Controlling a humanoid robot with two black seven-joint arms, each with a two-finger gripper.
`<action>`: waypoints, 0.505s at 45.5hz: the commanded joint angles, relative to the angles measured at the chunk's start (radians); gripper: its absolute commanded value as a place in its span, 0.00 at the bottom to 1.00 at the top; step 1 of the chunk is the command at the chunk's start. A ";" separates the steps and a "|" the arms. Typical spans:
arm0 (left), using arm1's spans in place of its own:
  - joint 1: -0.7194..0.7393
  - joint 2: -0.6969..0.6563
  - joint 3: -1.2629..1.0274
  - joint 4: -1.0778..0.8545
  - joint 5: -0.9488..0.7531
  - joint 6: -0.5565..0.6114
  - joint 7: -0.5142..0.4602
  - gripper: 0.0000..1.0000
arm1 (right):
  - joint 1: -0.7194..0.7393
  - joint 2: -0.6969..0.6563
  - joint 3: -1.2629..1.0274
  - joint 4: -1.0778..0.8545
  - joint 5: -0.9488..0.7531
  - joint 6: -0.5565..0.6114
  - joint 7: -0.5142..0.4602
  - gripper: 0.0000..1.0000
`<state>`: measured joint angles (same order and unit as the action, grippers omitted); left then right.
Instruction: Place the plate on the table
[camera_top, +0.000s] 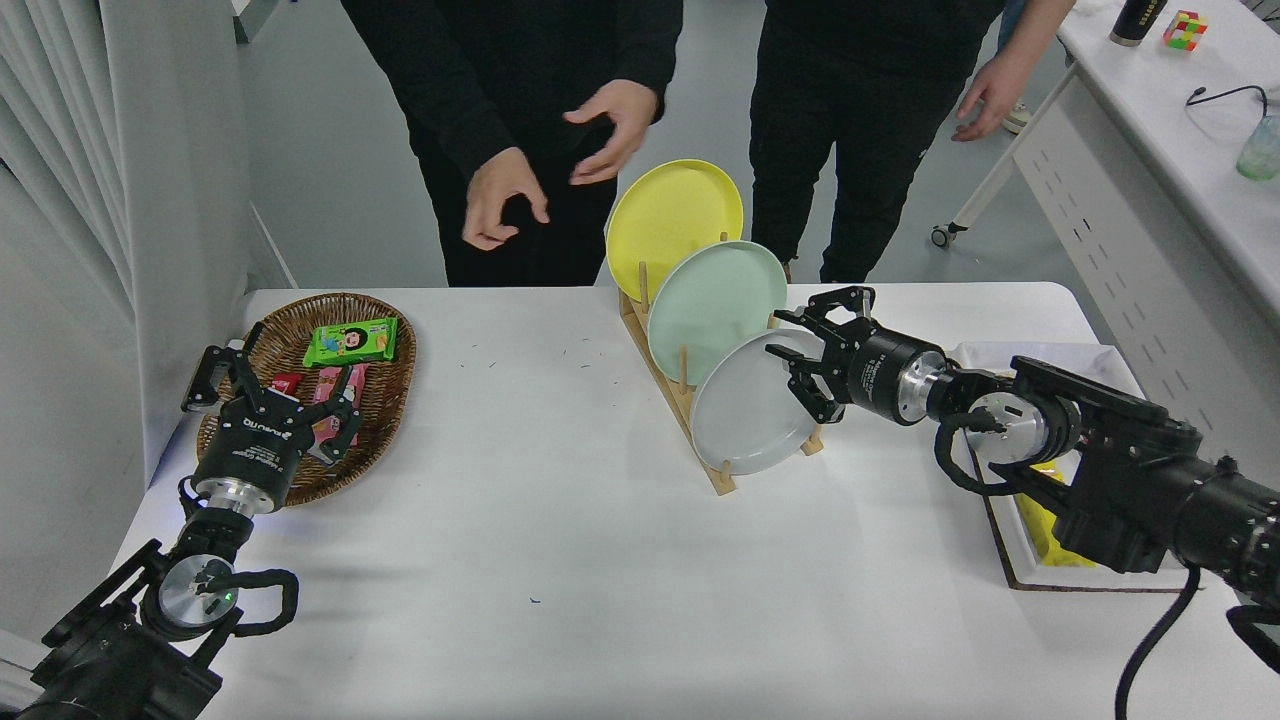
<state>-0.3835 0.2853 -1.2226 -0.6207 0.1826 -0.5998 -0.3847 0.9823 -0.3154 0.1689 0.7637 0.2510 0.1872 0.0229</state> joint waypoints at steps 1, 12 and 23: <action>0.000 0.000 0.000 0.001 0.000 0.000 0.000 0.98 | -0.004 0.002 0.000 0.000 0.001 0.000 0.000 0.36; 0.000 0.000 0.000 0.001 0.000 0.000 0.000 0.98 | -0.004 0.005 0.000 -0.001 0.001 0.000 0.000 0.35; 0.000 0.000 0.000 -0.001 0.000 0.000 0.001 0.98 | 0.002 0.009 -0.005 -0.004 0.002 -0.002 0.002 0.34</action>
<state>-0.3835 0.2853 -1.2226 -0.6207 0.1826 -0.5998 -0.3848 0.9793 -0.3093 0.1676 0.7614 0.2526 0.1868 0.0238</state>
